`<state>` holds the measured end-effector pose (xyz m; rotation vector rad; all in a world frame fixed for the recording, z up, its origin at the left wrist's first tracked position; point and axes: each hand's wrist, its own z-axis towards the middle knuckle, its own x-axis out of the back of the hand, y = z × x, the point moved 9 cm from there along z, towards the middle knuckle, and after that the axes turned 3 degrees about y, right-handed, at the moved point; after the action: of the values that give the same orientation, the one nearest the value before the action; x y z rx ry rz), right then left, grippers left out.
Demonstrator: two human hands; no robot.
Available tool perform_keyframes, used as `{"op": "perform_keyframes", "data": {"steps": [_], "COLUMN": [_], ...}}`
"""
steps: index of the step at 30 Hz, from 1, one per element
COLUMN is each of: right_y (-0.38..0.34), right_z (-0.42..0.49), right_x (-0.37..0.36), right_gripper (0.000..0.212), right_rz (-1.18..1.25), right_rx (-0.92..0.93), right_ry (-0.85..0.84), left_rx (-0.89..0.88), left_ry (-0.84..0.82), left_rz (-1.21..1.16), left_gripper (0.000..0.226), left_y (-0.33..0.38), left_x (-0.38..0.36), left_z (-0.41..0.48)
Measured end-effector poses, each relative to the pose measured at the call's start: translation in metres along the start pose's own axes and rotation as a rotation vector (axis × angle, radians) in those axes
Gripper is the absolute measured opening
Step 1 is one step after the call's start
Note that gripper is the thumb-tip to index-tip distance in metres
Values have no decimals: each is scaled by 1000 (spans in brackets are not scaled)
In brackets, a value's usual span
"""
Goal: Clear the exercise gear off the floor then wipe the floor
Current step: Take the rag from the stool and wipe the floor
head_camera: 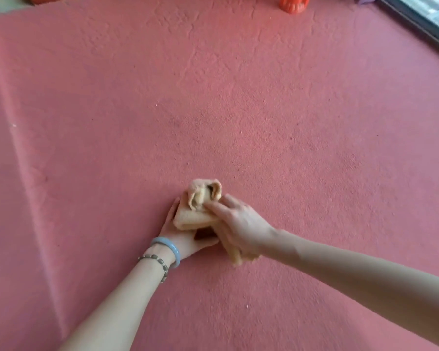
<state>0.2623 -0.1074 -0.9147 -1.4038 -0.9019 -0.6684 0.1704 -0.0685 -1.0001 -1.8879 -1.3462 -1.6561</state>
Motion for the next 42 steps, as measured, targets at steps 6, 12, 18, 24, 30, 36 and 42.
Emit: {"op": "perform_keyframes", "data": {"steps": [6,12,18,24,30,36,42], "right_y": [106,234,226,73,-57,15,184], "right_z": [-72,-151,-161,-74,-53,-46,-107], "right_x": [39,133,146,39,-49,5,113], "right_gripper": [43,32,43,56,59,71,33], "right_rz": [-66,-316,-275,-389,-277,-32,-153], "right_rx": [-225,-665,-893,-461,47,-158,-719], "right_ry": [94,357,423,125,-81,-49,338], "left_rx": [-118,-109,22,175,183,189,185], "left_ry": [19,32,64,74,57,58,51], "left_rz": [190,211,188,161,135,98,126], "left_gripper": [106,106,109,99,100,102,100], "left_y": [3,-10,-50,-83,-92,-91,-91], "left_x": [6,17,40,52,46,46,45], "left_z": [-1,-18,-20,-26,-24,-25,-28]}}
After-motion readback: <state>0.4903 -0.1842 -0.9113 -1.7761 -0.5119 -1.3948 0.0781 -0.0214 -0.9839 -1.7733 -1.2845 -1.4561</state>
